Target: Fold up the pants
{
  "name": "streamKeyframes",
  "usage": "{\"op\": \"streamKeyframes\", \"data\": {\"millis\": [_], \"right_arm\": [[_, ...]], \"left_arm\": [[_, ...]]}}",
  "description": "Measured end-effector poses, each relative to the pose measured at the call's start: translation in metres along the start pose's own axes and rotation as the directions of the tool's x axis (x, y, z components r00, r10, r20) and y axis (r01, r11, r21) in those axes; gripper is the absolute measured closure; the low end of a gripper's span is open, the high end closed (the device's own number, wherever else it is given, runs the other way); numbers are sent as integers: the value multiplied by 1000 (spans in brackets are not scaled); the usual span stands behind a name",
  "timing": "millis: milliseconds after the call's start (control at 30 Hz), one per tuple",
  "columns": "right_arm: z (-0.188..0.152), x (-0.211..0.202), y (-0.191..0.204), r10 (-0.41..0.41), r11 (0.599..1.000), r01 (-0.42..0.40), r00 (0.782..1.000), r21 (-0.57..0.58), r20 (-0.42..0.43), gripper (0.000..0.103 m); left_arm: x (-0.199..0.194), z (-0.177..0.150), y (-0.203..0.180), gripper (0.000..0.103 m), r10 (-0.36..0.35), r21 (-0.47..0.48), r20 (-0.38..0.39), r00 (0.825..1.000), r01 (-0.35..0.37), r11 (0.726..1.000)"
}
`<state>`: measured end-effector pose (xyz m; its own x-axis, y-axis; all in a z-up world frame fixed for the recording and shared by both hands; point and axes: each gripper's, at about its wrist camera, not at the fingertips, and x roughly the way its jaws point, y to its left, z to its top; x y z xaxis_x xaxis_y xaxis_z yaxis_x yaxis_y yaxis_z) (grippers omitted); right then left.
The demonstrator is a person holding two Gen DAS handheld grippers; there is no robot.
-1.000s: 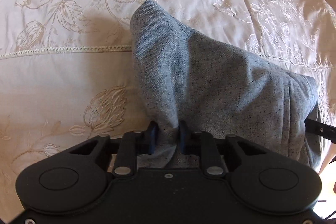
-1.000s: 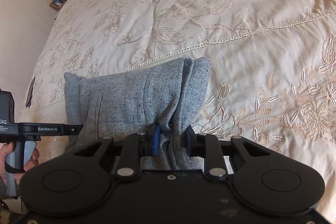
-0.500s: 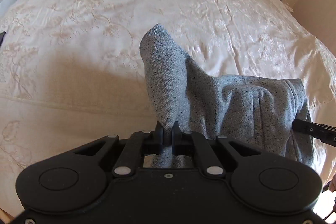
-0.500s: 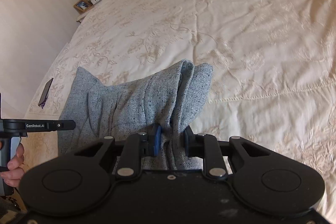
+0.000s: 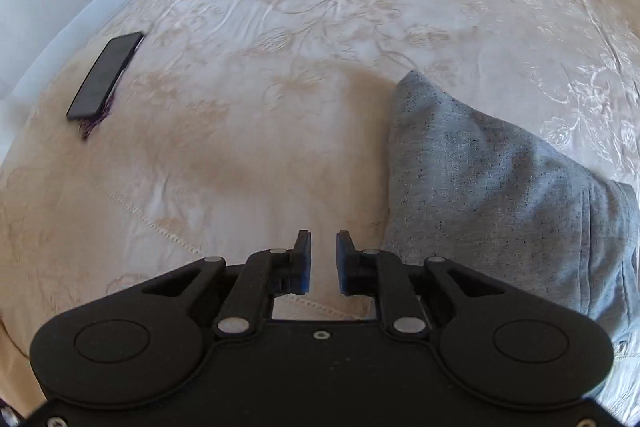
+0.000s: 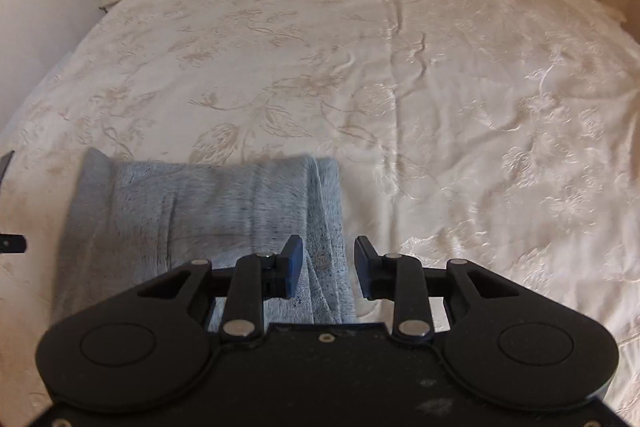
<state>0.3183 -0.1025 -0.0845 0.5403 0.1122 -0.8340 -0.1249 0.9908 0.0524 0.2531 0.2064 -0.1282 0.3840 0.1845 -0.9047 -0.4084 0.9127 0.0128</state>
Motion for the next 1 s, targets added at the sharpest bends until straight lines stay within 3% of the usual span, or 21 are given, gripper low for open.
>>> {"op": "streamKeyframes", "data": {"millis": [233, 533, 633, 733, 1000], "right_arm": [[-15, -74, 16, 61, 998, -62, 994, 4, 87, 70], [-40, -149, 42, 118, 992, -115, 990, -44, 73, 65], [-46, -172, 41, 108, 994, -104, 990, -45, 87, 64], [-50, -183, 35, 111, 993, -108, 990, -45, 81, 64], [-64, -203, 20, 124, 992, -123, 990, -20, 63, 64]], "left_arm": [[-70, -32, 3, 80, 51, 26, 67, 996, -53, 998], [-142, -63, -37, 77, -26, 103, 42, 999, 21, 995], [-159, -73, -47, 77, -49, 132, 56, 997, 41, 990], [-174, -81, -53, 62, -74, 142, 77, 994, 62, 988], [-189, -97, -61, 62, -74, 126, 76, 994, 64, 990]]}}
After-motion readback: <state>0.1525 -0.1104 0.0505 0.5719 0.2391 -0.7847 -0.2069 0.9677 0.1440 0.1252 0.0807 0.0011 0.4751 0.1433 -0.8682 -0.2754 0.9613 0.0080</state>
